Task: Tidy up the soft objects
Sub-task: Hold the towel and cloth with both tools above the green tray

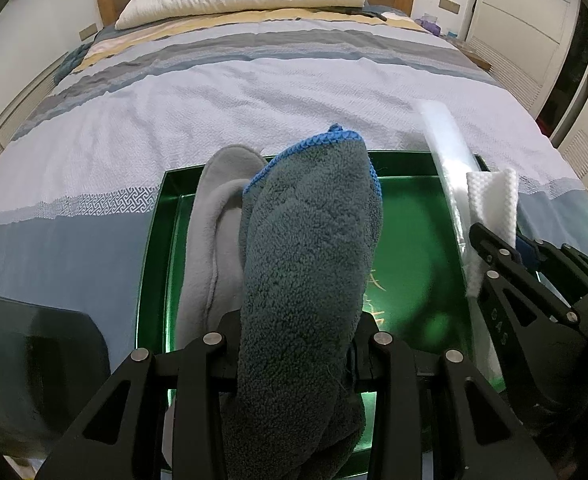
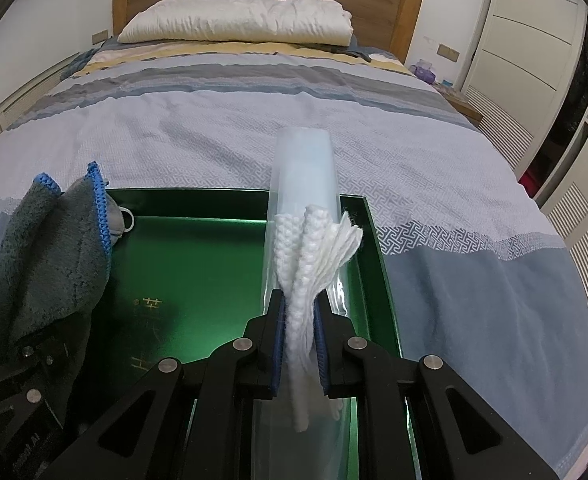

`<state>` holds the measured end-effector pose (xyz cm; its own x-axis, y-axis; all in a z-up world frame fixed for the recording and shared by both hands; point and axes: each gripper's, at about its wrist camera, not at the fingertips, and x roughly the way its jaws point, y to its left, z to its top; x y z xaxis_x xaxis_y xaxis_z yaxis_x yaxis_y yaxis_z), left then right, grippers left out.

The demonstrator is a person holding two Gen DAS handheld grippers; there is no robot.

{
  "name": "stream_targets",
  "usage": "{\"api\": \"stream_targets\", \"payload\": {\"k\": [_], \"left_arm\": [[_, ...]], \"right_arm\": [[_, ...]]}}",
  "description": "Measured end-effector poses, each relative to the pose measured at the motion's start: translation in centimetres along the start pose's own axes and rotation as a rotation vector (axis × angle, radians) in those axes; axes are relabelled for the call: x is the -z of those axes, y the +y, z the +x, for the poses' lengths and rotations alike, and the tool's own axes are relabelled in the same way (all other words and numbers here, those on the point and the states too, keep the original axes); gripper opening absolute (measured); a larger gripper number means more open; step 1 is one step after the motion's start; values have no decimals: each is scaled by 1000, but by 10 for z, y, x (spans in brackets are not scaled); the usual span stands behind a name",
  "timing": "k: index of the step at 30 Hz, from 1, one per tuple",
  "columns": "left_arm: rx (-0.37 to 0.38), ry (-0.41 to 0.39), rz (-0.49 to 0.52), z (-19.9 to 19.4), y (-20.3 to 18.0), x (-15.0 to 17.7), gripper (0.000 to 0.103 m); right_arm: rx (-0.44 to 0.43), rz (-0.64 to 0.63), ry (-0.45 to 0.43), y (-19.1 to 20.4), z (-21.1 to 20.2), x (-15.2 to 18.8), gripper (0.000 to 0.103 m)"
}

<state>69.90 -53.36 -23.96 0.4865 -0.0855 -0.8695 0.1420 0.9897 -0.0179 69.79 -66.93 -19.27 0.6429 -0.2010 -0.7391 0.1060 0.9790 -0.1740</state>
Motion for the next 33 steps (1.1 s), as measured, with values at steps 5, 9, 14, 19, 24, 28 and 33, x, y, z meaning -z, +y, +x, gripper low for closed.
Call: {"api": "stream_targets", "payload": {"k": [5, 9, 14, 19, 24, 28, 33], "left_arm": [[-22, 3, 4, 5, 3, -3, 31], [-26, 6, 15, 8, 3, -2, 31], [-31, 8, 15, 9, 3, -1, 31], [-38, 15, 14, 13, 2, -2, 32], [-40, 15, 17, 15, 2, -1, 33], [-39, 16, 15, 16, 3, -2, 33], [-43, 20, 26, 17, 2, -1, 33]], "right_arm": [[5, -1, 3, 3, 2, -1, 14], [2, -4, 2, 5, 2, 0, 14], [2, -3, 4, 4, 4, -1, 14], [3, 1, 4, 3, 5, -1, 14], [2, 0, 5, 3, 5, 0, 15], [3, 0, 5, 3, 5, 0, 15], [7, 3, 11, 3, 6, -1, 15]]}}
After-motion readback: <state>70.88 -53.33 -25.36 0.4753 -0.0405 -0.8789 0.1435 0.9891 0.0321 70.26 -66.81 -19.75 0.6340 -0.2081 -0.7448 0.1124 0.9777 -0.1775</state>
